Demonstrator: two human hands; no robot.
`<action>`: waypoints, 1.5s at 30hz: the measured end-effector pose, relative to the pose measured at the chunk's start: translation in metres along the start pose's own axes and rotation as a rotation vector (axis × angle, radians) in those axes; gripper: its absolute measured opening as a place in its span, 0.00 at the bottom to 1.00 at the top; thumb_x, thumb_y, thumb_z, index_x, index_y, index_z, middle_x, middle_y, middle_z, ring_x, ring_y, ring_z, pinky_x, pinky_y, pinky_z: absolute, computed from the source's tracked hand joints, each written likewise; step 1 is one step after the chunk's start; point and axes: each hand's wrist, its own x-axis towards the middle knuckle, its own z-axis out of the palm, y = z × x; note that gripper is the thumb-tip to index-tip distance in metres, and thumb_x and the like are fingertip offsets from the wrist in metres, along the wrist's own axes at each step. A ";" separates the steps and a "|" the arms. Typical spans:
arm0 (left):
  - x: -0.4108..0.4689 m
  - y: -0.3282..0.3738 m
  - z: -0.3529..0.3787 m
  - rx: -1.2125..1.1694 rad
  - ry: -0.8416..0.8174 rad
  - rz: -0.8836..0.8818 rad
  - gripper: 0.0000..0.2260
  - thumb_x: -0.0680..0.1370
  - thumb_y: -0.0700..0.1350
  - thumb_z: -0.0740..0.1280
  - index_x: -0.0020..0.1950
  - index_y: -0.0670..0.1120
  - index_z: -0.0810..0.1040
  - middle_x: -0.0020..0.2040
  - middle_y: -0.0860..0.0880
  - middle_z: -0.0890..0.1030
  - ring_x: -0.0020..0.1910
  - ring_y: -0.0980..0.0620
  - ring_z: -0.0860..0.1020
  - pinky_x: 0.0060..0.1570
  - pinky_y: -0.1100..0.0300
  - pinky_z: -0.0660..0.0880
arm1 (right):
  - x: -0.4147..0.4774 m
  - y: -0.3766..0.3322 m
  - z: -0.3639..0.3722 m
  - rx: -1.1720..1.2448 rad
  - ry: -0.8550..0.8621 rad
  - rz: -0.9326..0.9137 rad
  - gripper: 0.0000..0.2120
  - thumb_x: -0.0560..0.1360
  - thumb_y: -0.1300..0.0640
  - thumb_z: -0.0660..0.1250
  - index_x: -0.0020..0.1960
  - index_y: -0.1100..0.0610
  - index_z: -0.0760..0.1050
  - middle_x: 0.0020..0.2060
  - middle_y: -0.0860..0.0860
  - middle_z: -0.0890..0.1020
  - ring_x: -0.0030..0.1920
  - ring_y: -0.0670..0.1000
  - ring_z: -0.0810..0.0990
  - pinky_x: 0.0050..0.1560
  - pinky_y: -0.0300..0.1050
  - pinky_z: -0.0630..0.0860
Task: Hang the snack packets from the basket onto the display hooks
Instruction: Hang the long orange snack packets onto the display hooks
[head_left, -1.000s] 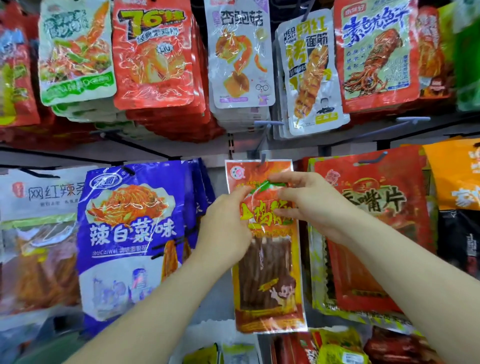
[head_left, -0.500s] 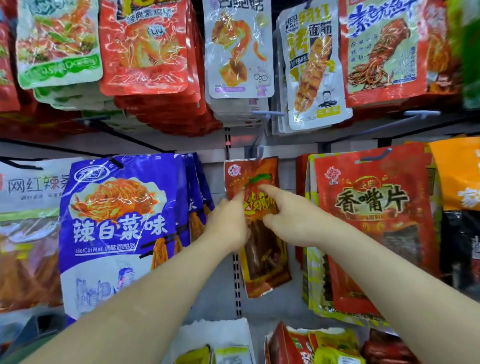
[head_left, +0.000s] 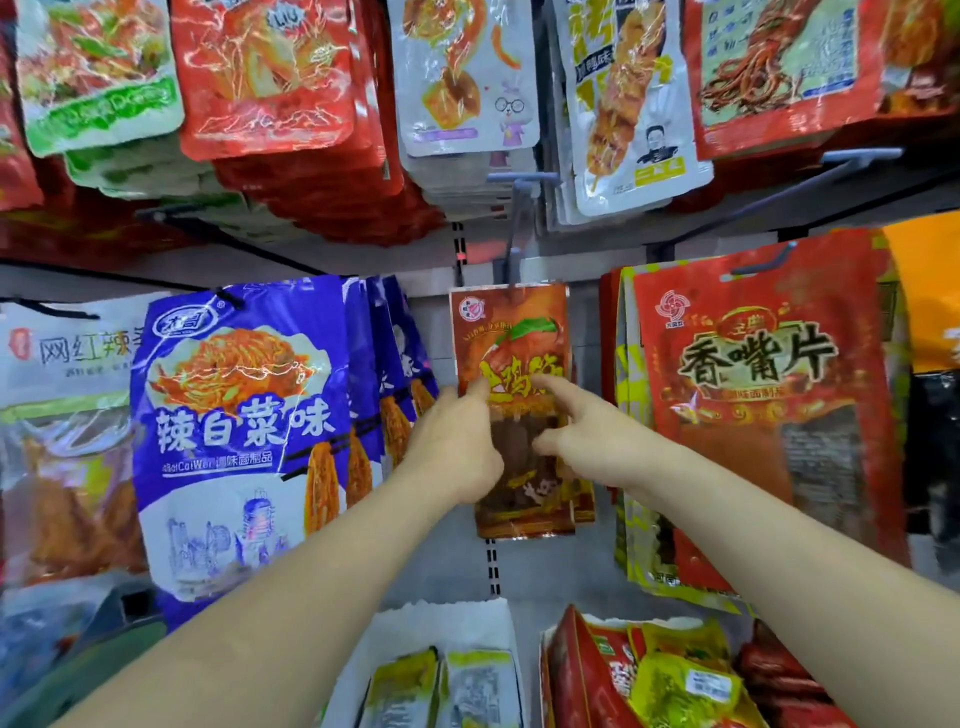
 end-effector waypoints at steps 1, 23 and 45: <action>-0.008 0.000 0.001 0.027 0.016 0.023 0.28 0.75 0.38 0.64 0.74 0.45 0.61 0.68 0.42 0.68 0.67 0.39 0.69 0.64 0.48 0.69 | -0.003 0.003 0.000 -0.013 0.017 -0.015 0.31 0.76 0.64 0.63 0.75 0.45 0.60 0.56 0.55 0.80 0.41 0.55 0.79 0.44 0.55 0.81; -0.275 -0.101 -0.039 0.218 0.098 -0.060 0.13 0.73 0.44 0.60 0.48 0.52 0.84 0.42 0.55 0.84 0.37 0.58 0.78 0.37 0.61 0.74 | -0.129 -0.044 0.096 -0.290 -0.362 -0.728 0.09 0.78 0.54 0.63 0.50 0.50 0.82 0.35 0.43 0.81 0.36 0.41 0.79 0.44 0.42 0.75; -0.517 -0.400 -0.111 0.409 -0.290 -0.557 0.12 0.75 0.41 0.64 0.54 0.50 0.83 0.53 0.50 0.84 0.53 0.48 0.80 0.53 0.58 0.73 | -0.263 -0.133 0.466 0.290 -0.941 -0.097 0.04 0.80 0.55 0.63 0.54 0.49 0.74 0.47 0.53 0.80 0.39 0.50 0.79 0.38 0.43 0.76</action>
